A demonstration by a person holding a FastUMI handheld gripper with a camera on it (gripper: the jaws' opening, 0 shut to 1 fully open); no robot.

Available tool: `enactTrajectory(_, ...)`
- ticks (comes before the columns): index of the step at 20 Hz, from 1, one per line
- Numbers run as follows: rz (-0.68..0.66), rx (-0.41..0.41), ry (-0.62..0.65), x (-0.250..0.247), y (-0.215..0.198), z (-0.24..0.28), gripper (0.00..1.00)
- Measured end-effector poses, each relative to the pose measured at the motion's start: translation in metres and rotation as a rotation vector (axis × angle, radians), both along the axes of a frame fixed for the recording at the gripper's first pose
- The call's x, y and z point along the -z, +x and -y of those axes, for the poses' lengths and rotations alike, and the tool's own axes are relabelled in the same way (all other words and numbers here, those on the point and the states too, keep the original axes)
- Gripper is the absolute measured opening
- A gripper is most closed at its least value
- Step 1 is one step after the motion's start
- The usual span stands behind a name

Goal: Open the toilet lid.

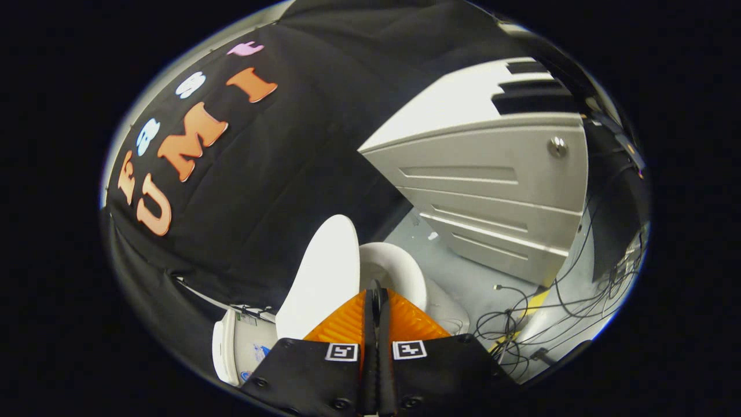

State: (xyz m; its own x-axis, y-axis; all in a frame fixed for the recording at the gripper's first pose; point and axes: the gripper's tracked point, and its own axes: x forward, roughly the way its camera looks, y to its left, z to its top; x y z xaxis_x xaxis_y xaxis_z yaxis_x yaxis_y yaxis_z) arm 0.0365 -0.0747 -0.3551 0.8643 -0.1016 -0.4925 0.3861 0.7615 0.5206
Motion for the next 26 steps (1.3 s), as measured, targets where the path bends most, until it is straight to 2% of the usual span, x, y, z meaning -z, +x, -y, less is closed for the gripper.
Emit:
enactTrajectory(6, 0.072, -0.041, -0.056, -0.059, 0.006, -0.034, 0.08)
enactTrajectory(16, 0.144, -0.178, -0.261, -0.122, 0.008, -0.096, 0.08)
enactTrajectory(22, 0.184, -0.214, -0.254, -0.144, 0.006, -0.125, 0.08)
enactTrajectory(24, 0.211, -0.224, -0.206, -0.159, 0.010, -0.144, 0.08)
enactTrajectory(26, 0.207, -0.248, -0.249, -0.164, 0.009, -0.153, 0.08)
